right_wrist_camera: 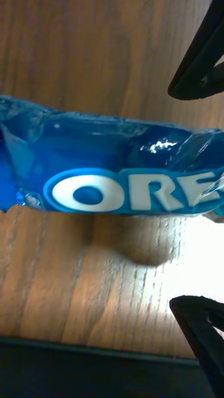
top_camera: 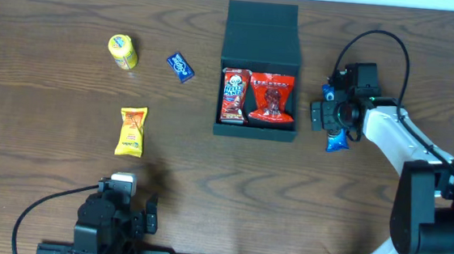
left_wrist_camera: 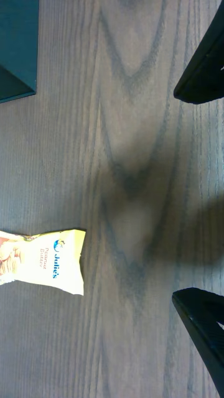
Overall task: Pack container
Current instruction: 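Grasp the blue Oreo pack with the right gripper and lift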
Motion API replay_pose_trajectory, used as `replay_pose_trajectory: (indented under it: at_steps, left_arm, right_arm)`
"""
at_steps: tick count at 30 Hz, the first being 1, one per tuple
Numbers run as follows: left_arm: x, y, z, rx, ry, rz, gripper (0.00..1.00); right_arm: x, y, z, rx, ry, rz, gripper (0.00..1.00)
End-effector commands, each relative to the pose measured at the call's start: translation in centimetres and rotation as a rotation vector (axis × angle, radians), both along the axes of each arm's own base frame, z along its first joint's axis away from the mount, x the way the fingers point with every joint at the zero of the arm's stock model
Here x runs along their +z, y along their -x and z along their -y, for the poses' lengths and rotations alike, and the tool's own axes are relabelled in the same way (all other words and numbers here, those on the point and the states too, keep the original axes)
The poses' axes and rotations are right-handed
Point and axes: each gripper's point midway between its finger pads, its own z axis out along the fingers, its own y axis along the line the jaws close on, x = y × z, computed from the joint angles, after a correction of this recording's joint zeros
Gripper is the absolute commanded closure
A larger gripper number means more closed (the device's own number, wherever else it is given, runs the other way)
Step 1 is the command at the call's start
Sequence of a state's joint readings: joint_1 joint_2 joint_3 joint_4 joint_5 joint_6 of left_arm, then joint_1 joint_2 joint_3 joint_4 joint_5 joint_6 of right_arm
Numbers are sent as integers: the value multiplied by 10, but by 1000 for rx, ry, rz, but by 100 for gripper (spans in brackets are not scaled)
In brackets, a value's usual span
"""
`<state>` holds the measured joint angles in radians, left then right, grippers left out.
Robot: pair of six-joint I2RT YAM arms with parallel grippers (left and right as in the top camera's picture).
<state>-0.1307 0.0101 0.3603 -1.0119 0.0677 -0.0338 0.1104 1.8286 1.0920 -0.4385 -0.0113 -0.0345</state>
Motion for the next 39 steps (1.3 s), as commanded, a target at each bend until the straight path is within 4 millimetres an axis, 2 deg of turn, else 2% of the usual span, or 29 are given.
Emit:
replay_pose_trajectory:
  at_steps: [1,8,16,18,22,28,31,39]
  left_arm:
    - [-15,4,-3,20,-4,-47,5]
    - [-15,4,-3,20,-4,-47,5]
    - [-15,4,-3,20,-4,-47,4]
    - [-15,4,-3,20,-4,-47,4]
    - [-15,4,-3,20,-4,-47,5]
    - [-15,4,-3,20,-4,-47,5]
    - [-15,4,-3,20,-4,-47,5]
    - [-15,4,-3,20,-4,-47,5]
  right_arm:
    - [-7,5,-1,6,-19,-15,1]
    - [-17,10,2,-1,-19,-12,1]
    - [-17,10,3,-3,-19,-13,1]
    - [-17,10,4,-4,-19,-13,6]
    - [-17,10,4,-6,-19,-14,22]
    - [-17,11,4,-6,-18,-17,33]
    - [-18,12,4,-6,-18,-19,44]
    - [-18,12,5,-6,-18,-22,55]
